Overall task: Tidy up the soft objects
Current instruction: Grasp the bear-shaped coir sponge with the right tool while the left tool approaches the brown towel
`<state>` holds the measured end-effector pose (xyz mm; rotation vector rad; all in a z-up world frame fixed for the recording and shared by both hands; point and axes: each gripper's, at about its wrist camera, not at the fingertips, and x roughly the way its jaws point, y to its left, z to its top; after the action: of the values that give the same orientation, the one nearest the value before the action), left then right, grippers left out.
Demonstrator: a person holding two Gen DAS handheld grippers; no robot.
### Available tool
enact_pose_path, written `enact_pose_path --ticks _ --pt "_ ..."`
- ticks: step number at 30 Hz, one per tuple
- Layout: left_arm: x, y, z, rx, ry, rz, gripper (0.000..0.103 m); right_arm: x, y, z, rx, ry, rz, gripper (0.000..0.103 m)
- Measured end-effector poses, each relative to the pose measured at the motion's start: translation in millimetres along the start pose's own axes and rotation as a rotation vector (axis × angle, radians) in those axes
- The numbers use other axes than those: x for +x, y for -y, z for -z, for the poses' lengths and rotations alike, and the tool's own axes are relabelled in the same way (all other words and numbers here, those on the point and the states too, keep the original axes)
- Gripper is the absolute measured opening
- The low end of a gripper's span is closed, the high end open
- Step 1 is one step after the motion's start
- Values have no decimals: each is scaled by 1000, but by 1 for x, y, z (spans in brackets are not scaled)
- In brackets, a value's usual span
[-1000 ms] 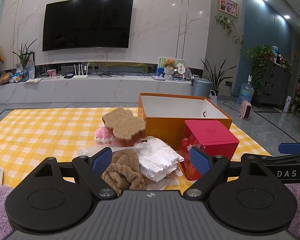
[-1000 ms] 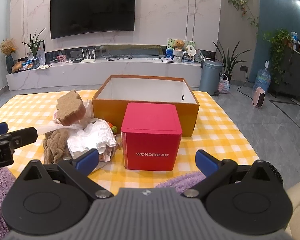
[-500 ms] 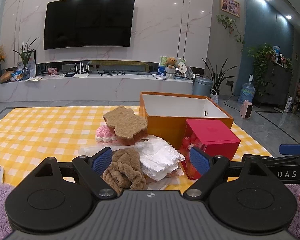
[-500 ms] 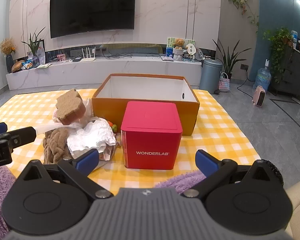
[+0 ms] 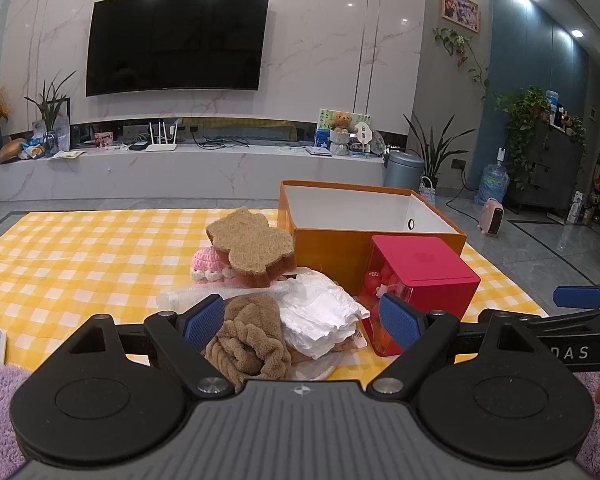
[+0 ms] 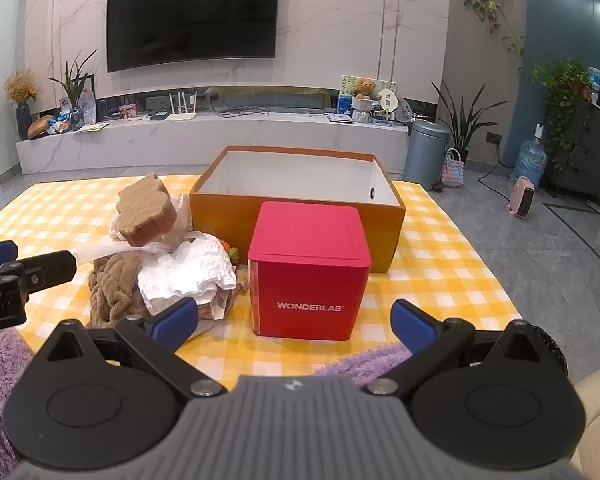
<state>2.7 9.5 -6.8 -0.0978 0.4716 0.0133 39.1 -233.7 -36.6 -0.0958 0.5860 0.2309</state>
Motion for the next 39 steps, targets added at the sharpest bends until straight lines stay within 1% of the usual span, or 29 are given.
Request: enact_pose_path --ticks 8,11,12,13,18,21,23,26,30,35,36,39 --pt "7 -8 2 4 -35 19 102 16 -9 -2 -15 -36 -27 100" --pt "10 -12 2 -10 -45 25 102 25 -16 -3 -42 -44 -34 100" --pt "12 -14 2 -10 -47 24 99 27 -18 -4 -52 -43 -40 100" --pt "13 -16 2 -8 -50 22 92 30 -21 -6 -61 -40 -51 100" --pt "24 -30 0 -3 -78 -2 89 44 -35 -15 -118 -20 -101 100" --pt "30 -37 -2 8 -96 -6 85 53 -47 -20 -178 -15 -133 100" --pt "34 -42 -4 18 -111 -16 83 59 -54 -24 -212 -8 -157 93" --pt "44 -52 -8 6 -138 -50 83 68 -63 -33 -236 -3 -189 91" --pt "57 -69 -15 -4 -135 -96 81 84 -81 -47 -270 5 -209 91" --pt "74 -84 -22 2 -139 -94 78 102 -107 -59 -320 30 -262 92" --pt "78 -87 -23 4 -142 -103 76 106 -111 -61 -335 36 -267 92" --pt "85 -99 -25 8 -140 -122 76 118 -126 -66 -407 57 -263 92"
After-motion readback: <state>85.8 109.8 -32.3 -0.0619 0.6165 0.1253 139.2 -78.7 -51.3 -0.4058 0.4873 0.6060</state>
